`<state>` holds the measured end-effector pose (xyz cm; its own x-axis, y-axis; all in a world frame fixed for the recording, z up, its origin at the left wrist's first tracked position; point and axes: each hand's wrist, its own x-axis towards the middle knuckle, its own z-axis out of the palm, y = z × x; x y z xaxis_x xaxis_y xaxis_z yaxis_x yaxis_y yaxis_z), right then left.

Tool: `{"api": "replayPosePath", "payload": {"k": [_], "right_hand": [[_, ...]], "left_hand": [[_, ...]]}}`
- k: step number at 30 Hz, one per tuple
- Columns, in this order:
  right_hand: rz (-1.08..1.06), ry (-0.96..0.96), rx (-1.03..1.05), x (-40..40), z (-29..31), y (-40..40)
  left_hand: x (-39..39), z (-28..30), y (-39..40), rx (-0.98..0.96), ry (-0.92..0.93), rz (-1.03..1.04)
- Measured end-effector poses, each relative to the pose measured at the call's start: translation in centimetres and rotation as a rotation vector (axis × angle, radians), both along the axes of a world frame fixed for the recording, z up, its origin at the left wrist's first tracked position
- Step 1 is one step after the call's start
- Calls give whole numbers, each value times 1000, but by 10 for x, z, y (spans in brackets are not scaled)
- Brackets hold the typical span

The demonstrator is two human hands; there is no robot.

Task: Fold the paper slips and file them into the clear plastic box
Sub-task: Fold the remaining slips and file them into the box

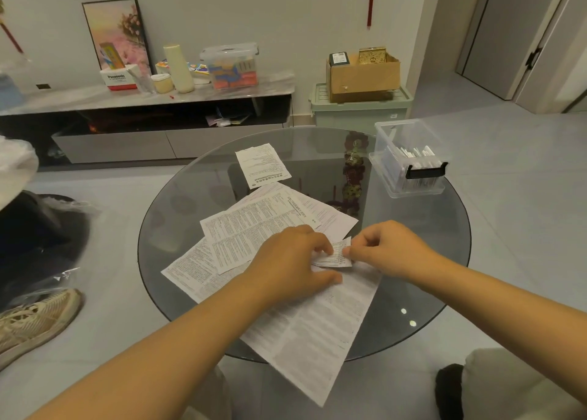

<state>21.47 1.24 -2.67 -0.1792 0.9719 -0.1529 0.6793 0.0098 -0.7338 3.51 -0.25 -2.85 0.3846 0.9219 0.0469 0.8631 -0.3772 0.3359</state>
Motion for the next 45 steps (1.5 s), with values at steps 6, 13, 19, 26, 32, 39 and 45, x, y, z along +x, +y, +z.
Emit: {"api": "replayPosePath", "payload": {"k": [6, 13, 19, 26, 32, 39, 45], "right_hand": [[37, 100, -79, 5, 7, -7], [97, 125, -8, 0, 14, -7], [125, 57, 33, -8, 2, -3], [124, -37, 98, -19, -14, -2], [150, -220, 184, -23, -17, -5], [106, -150, 161, -22, -13, -3], [-19, 77, 88, -10, 12, 12]], "left_hand": [[9, -3, -10, 88, 44, -58], [2, -8, -11, 51, -154, 73], [-5, -8, -8, -29, -241, 151], [-6, -11, -2, -106, -225, 195], [-10, -7, 6, -138, -143, 218], [-6, 0, 13, -246, -399, 307], [1, 18, 22, -341, -758, 367]]}}
